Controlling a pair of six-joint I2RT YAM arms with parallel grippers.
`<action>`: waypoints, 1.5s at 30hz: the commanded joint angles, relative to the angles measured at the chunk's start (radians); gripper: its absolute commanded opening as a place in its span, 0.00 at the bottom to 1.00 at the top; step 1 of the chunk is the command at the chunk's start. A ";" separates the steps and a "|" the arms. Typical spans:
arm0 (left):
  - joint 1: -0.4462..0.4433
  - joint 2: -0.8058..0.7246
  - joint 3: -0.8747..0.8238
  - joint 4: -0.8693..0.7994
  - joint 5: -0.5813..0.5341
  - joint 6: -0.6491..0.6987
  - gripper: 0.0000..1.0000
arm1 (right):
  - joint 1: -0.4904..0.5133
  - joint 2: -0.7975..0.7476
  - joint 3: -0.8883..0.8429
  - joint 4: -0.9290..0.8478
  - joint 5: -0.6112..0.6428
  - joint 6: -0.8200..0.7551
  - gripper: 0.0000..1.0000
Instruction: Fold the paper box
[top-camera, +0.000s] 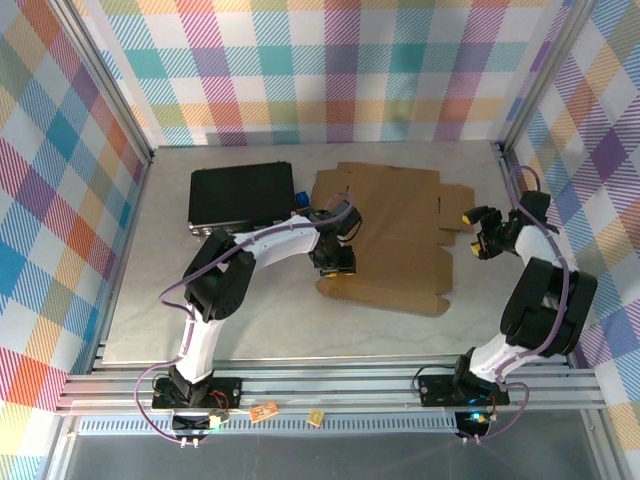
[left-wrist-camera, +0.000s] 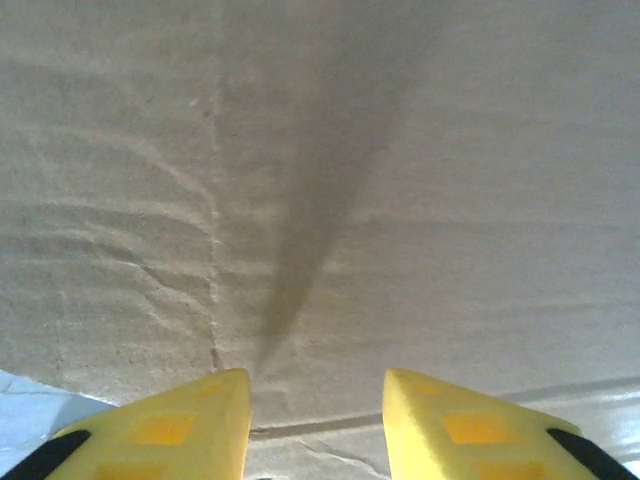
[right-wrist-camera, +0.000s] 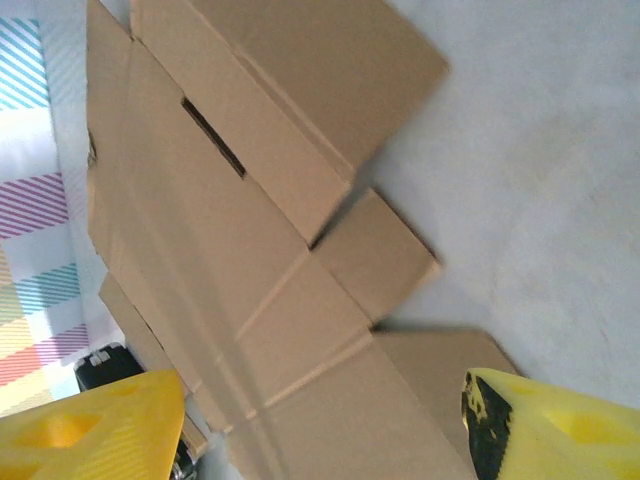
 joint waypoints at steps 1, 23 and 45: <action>0.010 -0.077 0.089 -0.049 0.017 0.006 0.44 | 0.039 -0.169 -0.091 -0.199 0.058 0.053 0.73; 0.022 0.190 0.200 -0.050 0.168 0.019 0.43 | 0.444 -0.839 -0.744 -0.038 0.053 0.557 0.76; 0.008 0.073 0.200 -0.041 0.141 -0.021 0.46 | 0.443 -0.603 -0.571 0.094 0.146 0.423 0.67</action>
